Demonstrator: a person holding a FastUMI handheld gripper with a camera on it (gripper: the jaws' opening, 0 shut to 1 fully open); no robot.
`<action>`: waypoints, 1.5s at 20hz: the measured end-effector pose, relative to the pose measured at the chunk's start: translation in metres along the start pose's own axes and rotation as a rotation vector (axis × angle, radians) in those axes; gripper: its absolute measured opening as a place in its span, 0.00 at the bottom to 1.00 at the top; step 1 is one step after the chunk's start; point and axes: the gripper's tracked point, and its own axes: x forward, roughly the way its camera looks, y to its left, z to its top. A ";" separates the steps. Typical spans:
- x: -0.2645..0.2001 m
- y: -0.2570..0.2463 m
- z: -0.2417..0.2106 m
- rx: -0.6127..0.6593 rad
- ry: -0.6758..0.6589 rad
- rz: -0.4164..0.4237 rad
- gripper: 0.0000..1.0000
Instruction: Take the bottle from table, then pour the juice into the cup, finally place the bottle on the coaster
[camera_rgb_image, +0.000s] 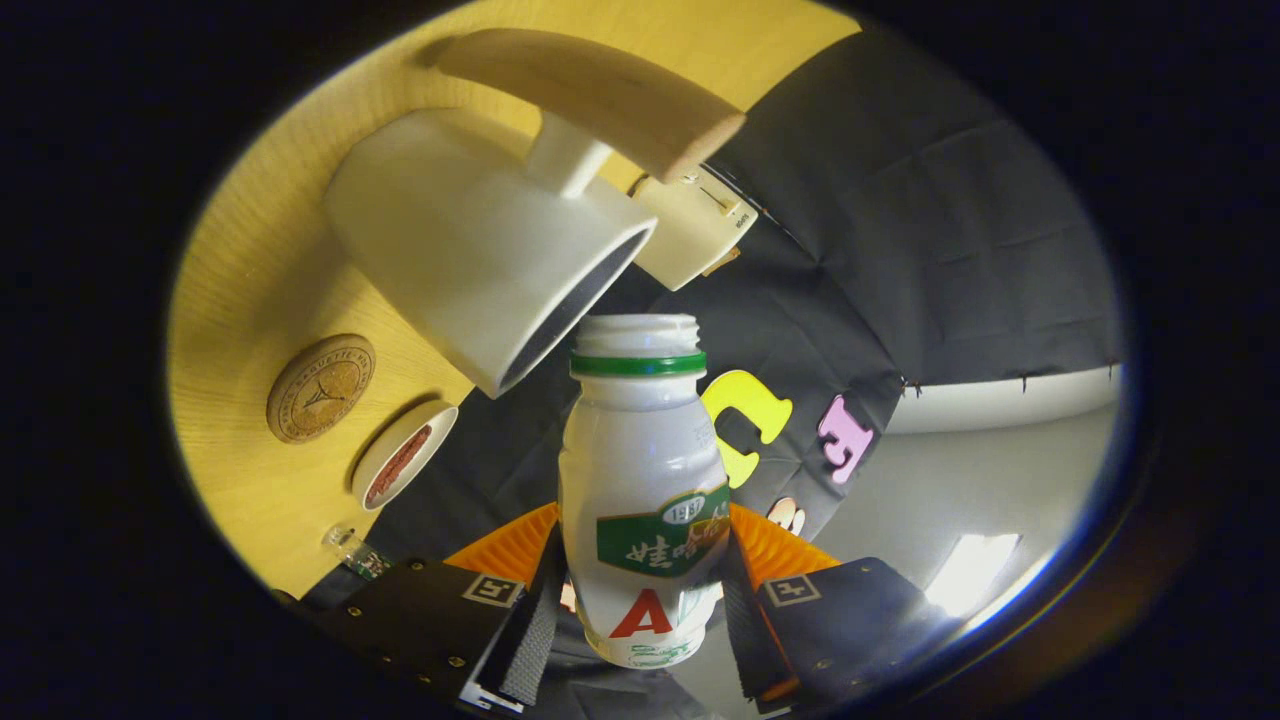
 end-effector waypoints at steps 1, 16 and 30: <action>0.000 0.003 -0.001 0.045 0.004 0.014 0.72; -0.008 0.023 -0.028 0.852 0.108 0.192 0.72; -0.002 0.053 -0.017 1.746 0.085 0.253 0.72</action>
